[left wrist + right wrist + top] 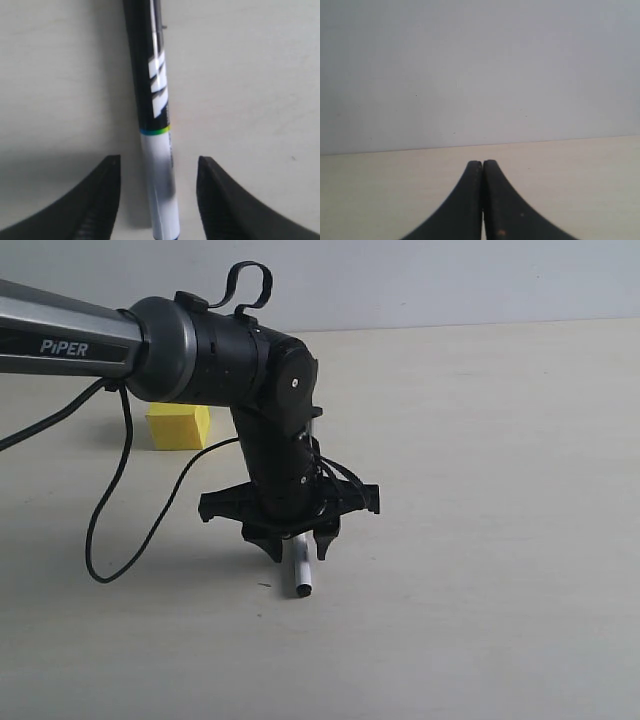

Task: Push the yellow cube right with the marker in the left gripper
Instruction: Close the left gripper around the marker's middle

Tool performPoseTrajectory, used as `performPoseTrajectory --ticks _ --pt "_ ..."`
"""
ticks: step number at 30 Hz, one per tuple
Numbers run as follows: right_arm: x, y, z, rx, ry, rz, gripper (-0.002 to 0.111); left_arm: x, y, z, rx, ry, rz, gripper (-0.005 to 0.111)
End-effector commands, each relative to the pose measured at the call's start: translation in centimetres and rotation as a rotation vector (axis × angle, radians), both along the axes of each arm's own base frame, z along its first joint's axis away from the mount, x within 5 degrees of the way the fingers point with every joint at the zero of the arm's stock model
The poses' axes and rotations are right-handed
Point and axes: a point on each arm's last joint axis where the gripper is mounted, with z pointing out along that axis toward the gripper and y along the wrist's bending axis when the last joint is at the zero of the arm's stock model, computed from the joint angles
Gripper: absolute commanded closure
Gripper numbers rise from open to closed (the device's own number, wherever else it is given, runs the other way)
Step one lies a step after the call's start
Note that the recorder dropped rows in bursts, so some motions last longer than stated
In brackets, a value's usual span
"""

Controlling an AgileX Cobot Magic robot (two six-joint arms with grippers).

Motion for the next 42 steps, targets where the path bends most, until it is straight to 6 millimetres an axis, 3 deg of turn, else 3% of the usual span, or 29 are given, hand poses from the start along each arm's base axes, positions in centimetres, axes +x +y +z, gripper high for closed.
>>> performPoseTrajectory --ticks 1,42 --pt "-0.04 -0.02 -0.10 -0.007 -0.003 -0.004 0.108 -0.04 -0.18 0.35 -0.006 -0.006 -0.001 0.060" --pt "-0.04 -0.02 -0.10 -0.007 -0.003 -0.004 0.108 -0.46 -0.64 0.35 -0.008 -0.013 -0.019 0.060"
